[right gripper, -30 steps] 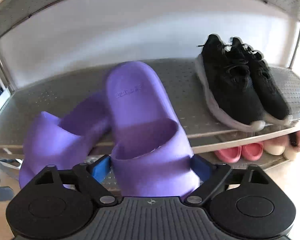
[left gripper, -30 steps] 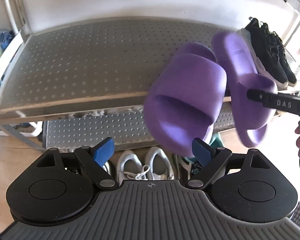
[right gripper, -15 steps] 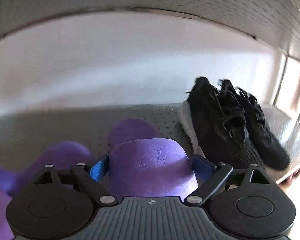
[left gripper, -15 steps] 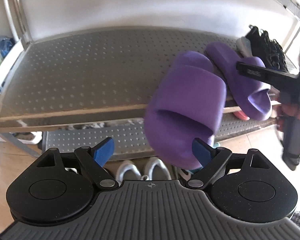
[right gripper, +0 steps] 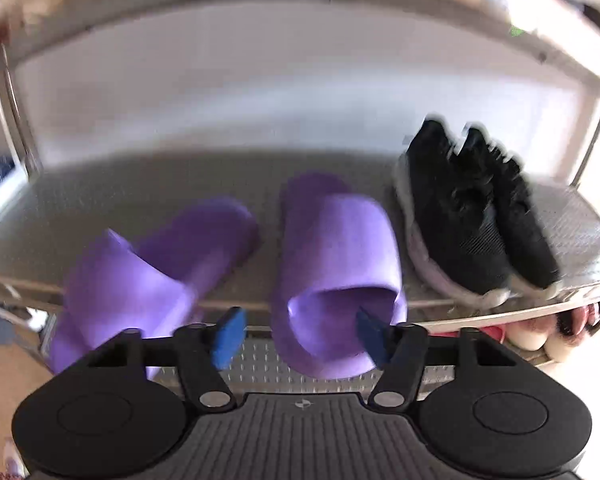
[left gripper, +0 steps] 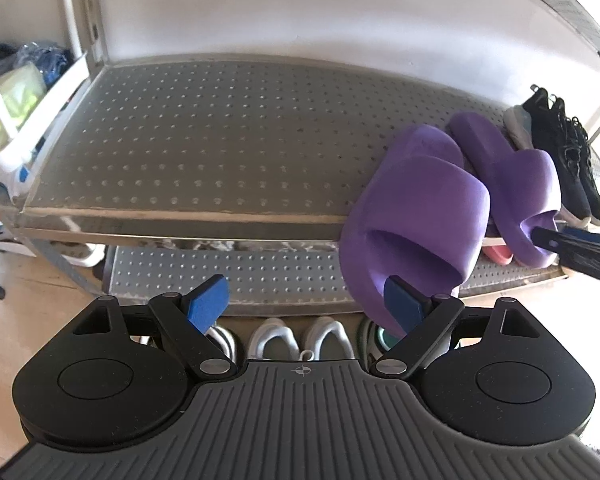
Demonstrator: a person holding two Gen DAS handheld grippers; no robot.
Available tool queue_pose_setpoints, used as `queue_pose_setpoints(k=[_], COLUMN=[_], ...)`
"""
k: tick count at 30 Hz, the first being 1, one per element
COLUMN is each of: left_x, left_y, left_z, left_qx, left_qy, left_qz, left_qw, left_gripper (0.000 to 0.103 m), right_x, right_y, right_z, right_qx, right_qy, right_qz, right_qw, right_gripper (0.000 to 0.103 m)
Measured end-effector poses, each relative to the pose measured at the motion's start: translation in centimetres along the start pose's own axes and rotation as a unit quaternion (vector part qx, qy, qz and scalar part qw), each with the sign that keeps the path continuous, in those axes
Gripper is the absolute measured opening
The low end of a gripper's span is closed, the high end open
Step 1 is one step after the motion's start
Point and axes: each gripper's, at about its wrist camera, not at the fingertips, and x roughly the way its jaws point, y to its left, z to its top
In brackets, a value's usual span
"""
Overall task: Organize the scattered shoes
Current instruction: 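Release the purple slides on the shelf with the right tool, then regrasp one purple slide with the right tool and set it beside its pair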
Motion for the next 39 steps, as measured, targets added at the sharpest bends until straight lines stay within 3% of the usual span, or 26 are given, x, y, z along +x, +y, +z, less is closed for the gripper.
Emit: queue_pose_setpoints(k=[4, 6, 8, 11, 12, 14, 16, 19, 21, 24, 26, 30, 33, 36, 39], left_x=[0.9, 1.3, 1.6, 2.0, 2.1, 1.9, 1.6, 0.9, 0.5, 0.1, -0.2, -0.4, -0.2, -0.1, -0.2], left_y=[-0.6, -0.8, -0.9, -1.0, -0.9, -0.7, -0.4, 0.2, 0.8, 1.3, 1.7, 2.2, 2.5, 2.7, 2.6], left_z=[0.0, 0.0, 0.0, 0.0, 0.0, 0.0, 0.1, 0.1, 0.2, 0.1, 0.1, 0.1, 0.3, 0.4, 0.4], left_qx=[0.003, 0.006, 0.007, 0.008, 0.007, 0.006, 0.003, -0.007, -0.013, -0.022, -0.026, -0.027, -0.032, -0.037, -0.038], left_qy=[0.008, 0.011, 0.015, 0.020, 0.020, 0.018, 0.014, 0.005, 0.001, -0.004, -0.007, -0.011, -0.007, -0.006, -0.006], left_qz=[0.000, 0.002, 0.004, 0.008, 0.008, 0.008, 0.009, 0.013, 0.016, 0.021, 0.024, 0.030, 0.034, 0.030, 0.026], left_qw=[1.0000, 0.9999, 0.9999, 0.9997, 0.9997, 0.9998, 0.9999, 0.9999, 0.9998, 0.9995, 0.9994, 0.9991, 0.9989, 0.9988, 0.9989], left_gripper=[0.089, 0.089, 0.089, 0.089, 0.089, 0.089, 0.089, 0.089, 0.089, 0.089, 0.089, 0.089, 0.089, 0.089, 0.089], right_x=[2.8, 3.5, 4.6, 5.2, 5.1, 4.3, 3.6, 0.0, -2.8, -5.3, -5.4, -3.9, -2.4, -1.0, -0.7], right_y=[-0.9, -1.0, -1.1, -0.4, -0.3, -0.5, -0.9, -0.4, 0.8, 3.5, 5.7, 8.3, 8.9, 9.5, 10.6], right_z=[1.4, 1.9, 2.6, 3.1, 3.0, 3.1, 3.2, 2.2, 0.6, -1.6, -2.8, -3.5, -3.2, -3.0, -2.3], right_qx=[0.045, 0.047, 0.043, 0.008, 0.001, 0.020, 0.039, 0.071, 0.075, 0.043, -0.003, -0.039, -0.032, -0.037, -0.093], right_qy=[-0.022, -0.040, -0.058, -0.069, -0.066, -0.050, -0.035, -0.008, 0.008, -0.001, -0.006, -0.011, -0.021, -0.012, -0.038], right_qz=[0.007, -0.016, -0.006, -0.031, -0.044, -0.048, -0.034, 0.014, 0.068, 0.131, 0.146, 0.144, 0.128, 0.111, 0.059], right_qw=[0.999, 0.998, 0.997, 0.997, 0.997, 0.997, 0.998, 0.997, 0.995, 0.990, 0.989, 0.989, 0.991, 0.993, 0.993], right_gripper=[0.026, 0.025, 0.025, 0.040, 0.051, 0.057, 0.065, 0.070, 0.072, 0.077, 0.077, 0.075, 0.073, 0.037, 0.032])
